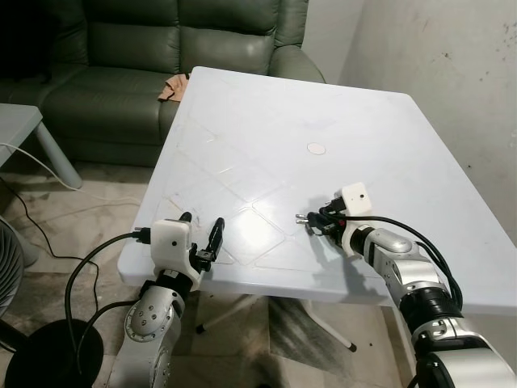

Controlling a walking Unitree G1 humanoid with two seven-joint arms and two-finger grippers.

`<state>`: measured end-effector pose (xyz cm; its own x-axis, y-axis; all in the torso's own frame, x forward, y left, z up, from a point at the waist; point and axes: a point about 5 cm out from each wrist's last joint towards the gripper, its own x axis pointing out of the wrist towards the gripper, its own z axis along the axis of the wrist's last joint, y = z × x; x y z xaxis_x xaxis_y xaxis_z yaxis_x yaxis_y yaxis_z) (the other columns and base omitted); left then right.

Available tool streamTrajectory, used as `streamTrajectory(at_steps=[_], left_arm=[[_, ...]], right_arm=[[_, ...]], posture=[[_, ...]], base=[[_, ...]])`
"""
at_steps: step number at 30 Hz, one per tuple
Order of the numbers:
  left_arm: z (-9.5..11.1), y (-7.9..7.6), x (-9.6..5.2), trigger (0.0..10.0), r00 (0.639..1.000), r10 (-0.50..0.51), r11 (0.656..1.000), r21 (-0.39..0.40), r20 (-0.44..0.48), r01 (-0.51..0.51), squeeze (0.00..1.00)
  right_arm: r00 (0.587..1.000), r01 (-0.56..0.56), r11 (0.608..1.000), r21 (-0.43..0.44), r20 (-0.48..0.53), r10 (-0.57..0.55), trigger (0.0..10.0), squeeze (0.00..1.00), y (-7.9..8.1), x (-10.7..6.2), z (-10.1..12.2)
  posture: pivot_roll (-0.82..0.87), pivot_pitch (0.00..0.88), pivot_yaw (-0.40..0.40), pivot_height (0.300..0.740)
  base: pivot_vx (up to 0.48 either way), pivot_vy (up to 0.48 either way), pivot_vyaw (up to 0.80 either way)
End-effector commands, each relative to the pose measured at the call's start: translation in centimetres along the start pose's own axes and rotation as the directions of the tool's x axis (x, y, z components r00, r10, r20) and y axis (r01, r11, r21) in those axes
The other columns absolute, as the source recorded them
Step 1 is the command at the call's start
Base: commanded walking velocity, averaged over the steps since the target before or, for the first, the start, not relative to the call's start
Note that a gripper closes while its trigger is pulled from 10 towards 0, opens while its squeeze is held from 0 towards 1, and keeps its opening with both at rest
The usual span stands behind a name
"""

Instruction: Hang keys on a hook

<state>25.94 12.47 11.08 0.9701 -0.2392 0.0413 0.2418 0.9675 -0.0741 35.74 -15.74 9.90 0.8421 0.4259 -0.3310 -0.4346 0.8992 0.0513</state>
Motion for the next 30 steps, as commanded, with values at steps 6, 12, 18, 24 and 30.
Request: streamTrajectory(at_steps=[6,12,18,24,30], left_arm=[[0.5,-0.1,0.2,10.0,1.000,-0.014,1.000,0.000,0.010,0.014,0.00],[0.6,-0.1,0.2,10.0,1.000,-0.016,1.000,0.003,0.009,0.016,0.00],[0.6,-0.1,0.0,10.0,1.000,-0.021,1.000,0.003,0.005,0.021,0.00],[0.5,-0.2,-0.2,10.0,1.000,-0.027,1.000,0.003,-0.005,0.027,0.00],[0.5,-0.3,-0.3,10.0,1.000,-0.030,1.000,0.006,-0.008,0.030,0.00]], right_arm=[[0.991,0.112,0.992,0.054,0.069,-0.116,10.0,1.00,-0.3,0.4,1.4],[0.989,0.136,0.989,0.059,0.055,-0.139,10.0,0.78,-0.1,0.6,1.1],[0.992,0.124,0.990,0.064,0.029,-0.126,10.0,0.00,0.4,0.6,0.3],[0.993,0.117,0.990,0.077,0.016,-0.119,10.0,0.00,0.7,0.4,-0.3],[0.991,0.134,0.987,0.084,0.002,-0.134,10.0,0.00,0.7,0.4,-0.6]], posture=[[-0.03,0.083,-0.106,0.740],[-0.03,0.086,-0.099,0.740],[-0.03,0.093,-0.097,0.740],[-0.04,0.102,-0.089,0.740],[-0.03,0.102,-0.085,0.740]], base=[[0.000,0.000,0.00],[0.000,0.000,0.00],[0.000,0.000,0.00],[0.000,0.000,0.00],[0.000,0.000,0.00]])
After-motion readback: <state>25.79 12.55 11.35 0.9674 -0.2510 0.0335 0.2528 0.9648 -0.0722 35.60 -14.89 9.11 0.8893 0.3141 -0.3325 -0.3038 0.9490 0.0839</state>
